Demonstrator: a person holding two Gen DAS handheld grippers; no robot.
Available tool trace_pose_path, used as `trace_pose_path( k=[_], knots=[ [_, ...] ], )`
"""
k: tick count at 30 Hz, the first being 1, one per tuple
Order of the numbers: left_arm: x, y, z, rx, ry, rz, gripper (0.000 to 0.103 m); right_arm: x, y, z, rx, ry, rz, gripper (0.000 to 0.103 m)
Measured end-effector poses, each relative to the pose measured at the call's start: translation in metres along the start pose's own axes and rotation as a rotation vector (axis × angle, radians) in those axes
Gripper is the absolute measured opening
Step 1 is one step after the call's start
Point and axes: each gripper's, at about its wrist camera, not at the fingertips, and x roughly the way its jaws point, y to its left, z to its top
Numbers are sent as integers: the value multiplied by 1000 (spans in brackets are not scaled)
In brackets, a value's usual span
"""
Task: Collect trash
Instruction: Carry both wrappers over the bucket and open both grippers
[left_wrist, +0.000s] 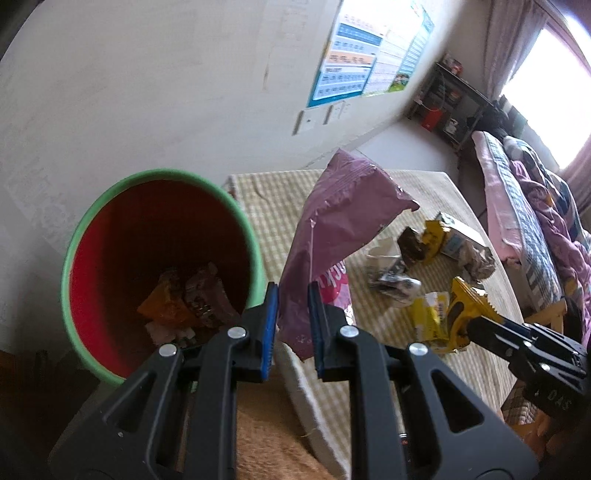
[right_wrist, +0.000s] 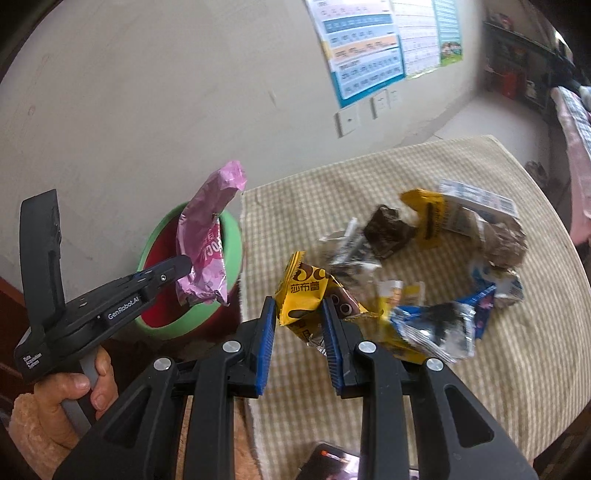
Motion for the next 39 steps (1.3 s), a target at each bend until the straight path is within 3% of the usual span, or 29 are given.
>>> trace_pose_path(
  k=[16,24,32,33,36,39],
  knots=[
    [-11,93,-8,-151,-32,137,16,43,88,34,-150,31,109,26],
    [-10,119,-15,-196,-21,161,16,66,137,49,-235,53,175,26],
    [-6,138,-20,-233,-8,173,16,86,153,57,-232,89,214,26],
    [-6,139,-21,-237,-7,175,16,88,154,57,-228,92,222,27],
    [-6,140,-21,-249,-8,183,22,90,154,56,-210,87,237,47],
    [-5,142,-22,-258,-6,181,34,90,154,55,-210,83,239,47]
  ],
)
